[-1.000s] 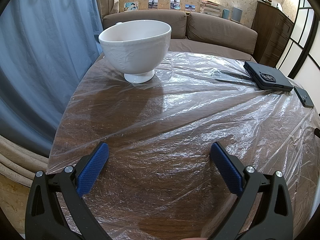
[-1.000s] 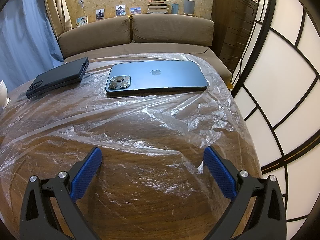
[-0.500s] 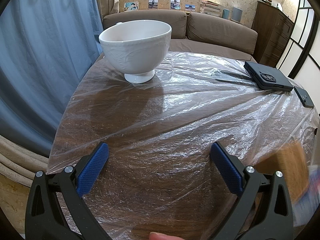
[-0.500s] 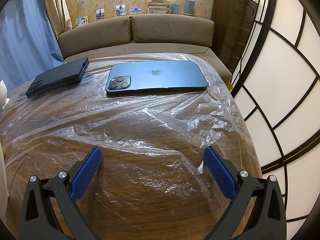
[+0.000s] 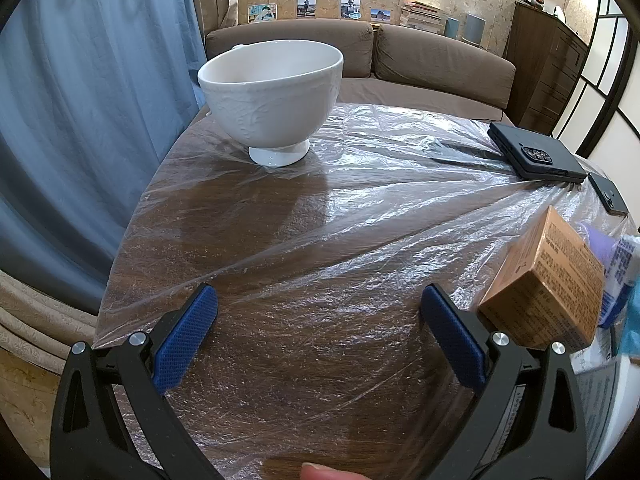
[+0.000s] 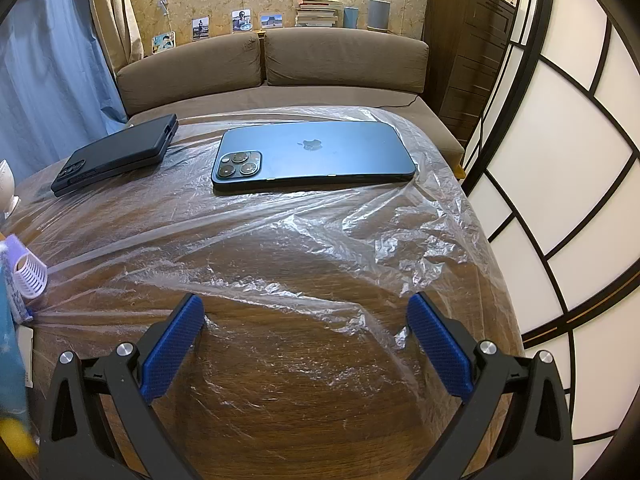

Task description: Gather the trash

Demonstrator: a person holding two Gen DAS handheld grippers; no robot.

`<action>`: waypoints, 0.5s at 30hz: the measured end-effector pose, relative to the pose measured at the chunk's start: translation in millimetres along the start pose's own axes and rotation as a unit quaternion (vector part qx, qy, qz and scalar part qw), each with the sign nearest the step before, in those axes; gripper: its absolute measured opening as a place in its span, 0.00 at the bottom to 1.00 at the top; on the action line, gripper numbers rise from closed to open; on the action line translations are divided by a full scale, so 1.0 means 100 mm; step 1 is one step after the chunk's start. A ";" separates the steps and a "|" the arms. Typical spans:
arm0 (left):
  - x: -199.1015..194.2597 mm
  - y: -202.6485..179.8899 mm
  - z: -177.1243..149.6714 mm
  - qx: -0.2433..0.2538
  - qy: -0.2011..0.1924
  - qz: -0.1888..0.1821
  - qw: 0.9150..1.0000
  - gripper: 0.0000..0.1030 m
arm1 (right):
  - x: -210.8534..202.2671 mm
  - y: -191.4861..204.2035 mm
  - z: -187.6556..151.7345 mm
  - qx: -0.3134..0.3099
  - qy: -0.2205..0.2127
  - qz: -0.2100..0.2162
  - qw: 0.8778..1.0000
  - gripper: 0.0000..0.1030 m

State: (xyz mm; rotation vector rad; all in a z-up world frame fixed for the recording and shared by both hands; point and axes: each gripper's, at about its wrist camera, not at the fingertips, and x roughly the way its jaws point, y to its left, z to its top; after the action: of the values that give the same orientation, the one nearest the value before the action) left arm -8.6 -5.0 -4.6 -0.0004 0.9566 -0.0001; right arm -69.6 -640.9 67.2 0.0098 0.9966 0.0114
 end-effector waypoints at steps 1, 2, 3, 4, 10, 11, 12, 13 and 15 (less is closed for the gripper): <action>0.00 0.00 0.00 0.000 0.000 0.000 1.000 0.99 | 0.00 -0.01 0.00 0.000 0.000 0.000 1.000 0.96; 0.00 0.00 0.00 0.000 0.000 0.000 1.000 0.99 | 0.00 -0.01 0.00 0.000 0.000 0.000 1.000 0.96; 0.00 0.00 0.00 0.000 0.000 0.000 1.000 0.99 | 0.00 -0.01 0.00 0.000 0.000 0.000 1.000 0.96; 0.00 0.00 0.00 0.000 0.000 0.000 1.000 0.99 | 0.00 -0.01 0.00 0.000 0.000 0.000 1.000 0.96; 0.00 0.00 0.00 0.000 0.000 0.000 1.000 0.99 | 0.00 -0.01 0.00 0.000 0.000 0.000 1.000 0.96; 0.00 0.00 0.00 0.000 0.000 0.000 1.000 0.99 | 0.00 -0.01 0.00 0.000 0.000 0.000 1.000 0.96; 0.00 0.00 0.00 0.000 0.000 0.000 1.000 0.99 | 0.00 0.00 0.00 0.000 0.000 0.000 1.000 0.96; 0.00 0.00 0.00 0.000 0.000 0.000 1.000 0.99 | 0.00 -0.01 0.00 0.000 0.000 0.000 1.000 0.96; 0.00 0.00 0.00 0.000 0.000 0.000 1.000 0.99 | 0.00 0.00 0.00 0.000 0.000 0.000 1.000 0.96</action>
State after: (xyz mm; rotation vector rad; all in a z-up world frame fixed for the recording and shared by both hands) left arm -8.7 -4.9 -4.5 -0.0004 0.9567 0.0001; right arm -69.6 -640.6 67.3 0.0097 0.9968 0.0113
